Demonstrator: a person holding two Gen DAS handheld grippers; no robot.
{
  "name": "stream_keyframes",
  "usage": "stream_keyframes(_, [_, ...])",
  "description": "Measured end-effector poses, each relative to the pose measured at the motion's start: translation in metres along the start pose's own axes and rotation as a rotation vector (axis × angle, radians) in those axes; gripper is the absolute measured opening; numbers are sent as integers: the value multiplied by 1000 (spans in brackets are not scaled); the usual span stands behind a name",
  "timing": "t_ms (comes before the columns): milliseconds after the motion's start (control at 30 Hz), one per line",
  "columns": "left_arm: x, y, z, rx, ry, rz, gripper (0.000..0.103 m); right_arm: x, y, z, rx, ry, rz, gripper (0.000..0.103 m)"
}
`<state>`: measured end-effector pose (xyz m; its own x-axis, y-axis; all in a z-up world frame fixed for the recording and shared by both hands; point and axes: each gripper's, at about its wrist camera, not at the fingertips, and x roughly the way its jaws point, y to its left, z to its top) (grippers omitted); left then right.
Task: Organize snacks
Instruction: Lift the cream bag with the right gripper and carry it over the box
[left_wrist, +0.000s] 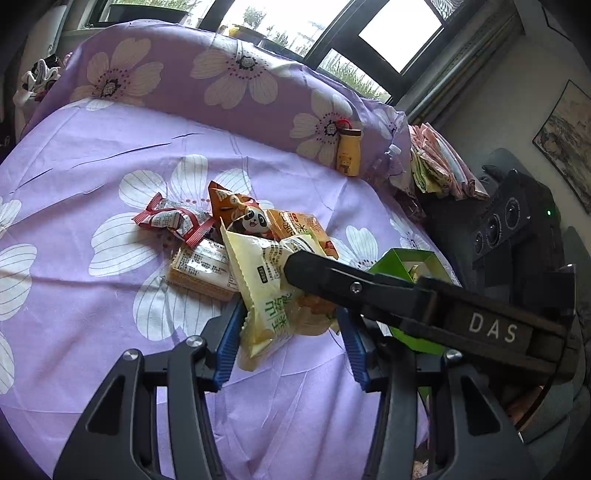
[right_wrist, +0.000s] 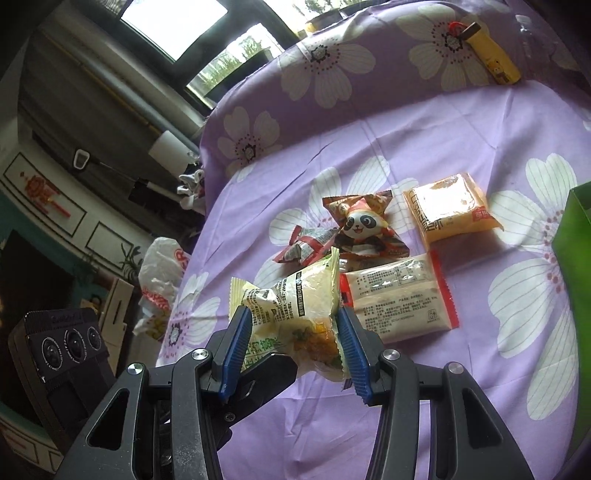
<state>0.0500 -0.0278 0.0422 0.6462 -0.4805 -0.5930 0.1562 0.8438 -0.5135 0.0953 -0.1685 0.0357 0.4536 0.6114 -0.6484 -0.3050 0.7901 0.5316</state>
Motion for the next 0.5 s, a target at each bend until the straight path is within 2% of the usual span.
stream_keyframes(500, [30, -54, 15, 89, 12, -51, 49, -44, -37, 16, 80, -97, -20, 52])
